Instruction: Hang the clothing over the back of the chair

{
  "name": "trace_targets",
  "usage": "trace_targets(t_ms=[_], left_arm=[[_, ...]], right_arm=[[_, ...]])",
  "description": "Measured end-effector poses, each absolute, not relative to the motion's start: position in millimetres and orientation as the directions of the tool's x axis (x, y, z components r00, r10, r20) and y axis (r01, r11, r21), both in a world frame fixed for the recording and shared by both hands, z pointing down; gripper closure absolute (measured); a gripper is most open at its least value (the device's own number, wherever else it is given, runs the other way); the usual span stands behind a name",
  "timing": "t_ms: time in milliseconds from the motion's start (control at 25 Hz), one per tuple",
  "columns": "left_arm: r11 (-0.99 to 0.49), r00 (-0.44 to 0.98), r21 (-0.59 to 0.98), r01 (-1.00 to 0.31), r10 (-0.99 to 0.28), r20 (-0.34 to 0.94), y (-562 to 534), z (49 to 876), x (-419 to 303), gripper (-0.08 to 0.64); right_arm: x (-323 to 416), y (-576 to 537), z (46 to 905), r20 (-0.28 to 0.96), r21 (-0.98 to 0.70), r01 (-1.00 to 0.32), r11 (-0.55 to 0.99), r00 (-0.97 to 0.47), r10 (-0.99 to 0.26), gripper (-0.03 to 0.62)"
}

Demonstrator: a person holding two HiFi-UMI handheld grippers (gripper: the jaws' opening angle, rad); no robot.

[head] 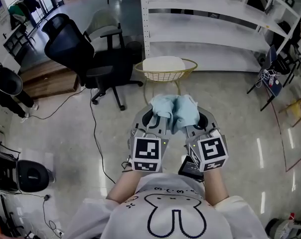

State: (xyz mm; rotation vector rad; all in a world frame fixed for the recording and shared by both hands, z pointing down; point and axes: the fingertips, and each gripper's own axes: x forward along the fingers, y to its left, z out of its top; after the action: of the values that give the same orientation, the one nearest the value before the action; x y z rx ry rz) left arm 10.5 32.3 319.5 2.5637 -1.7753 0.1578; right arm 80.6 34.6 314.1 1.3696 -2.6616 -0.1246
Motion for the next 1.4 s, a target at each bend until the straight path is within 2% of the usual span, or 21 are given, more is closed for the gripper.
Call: trace_targets(t_ms=[600, 1000, 1400], left_arm=[[-0.417, 0.407, -0.051, -0.908, -0.903, 0.139, -154.6, 326.6, -26.8, 0.523], [-0.43, 0.419, -0.026, -0.902, -0.889, 0.185, -218.7, 347.2, -49.7, 0.523], [-0.367, 0.362, 0.026, -0.93, -0.902, 0.235, -270.7, 372.0, -62.2, 0.523]], right_arm=[[45.0, -155.6, 321.0, 0.127, 0.103, -0.835, 0.54, -0.527, -0.84, 0.592], [13.5, -226.2, 354.0, 0.218, 0.116, -0.827, 0.55, -0.519, -0.826, 0.592], [23.9, -290.5, 366.8, 0.253, 0.168, -0.799, 0.578, -0.531, -0.808, 0.591]])
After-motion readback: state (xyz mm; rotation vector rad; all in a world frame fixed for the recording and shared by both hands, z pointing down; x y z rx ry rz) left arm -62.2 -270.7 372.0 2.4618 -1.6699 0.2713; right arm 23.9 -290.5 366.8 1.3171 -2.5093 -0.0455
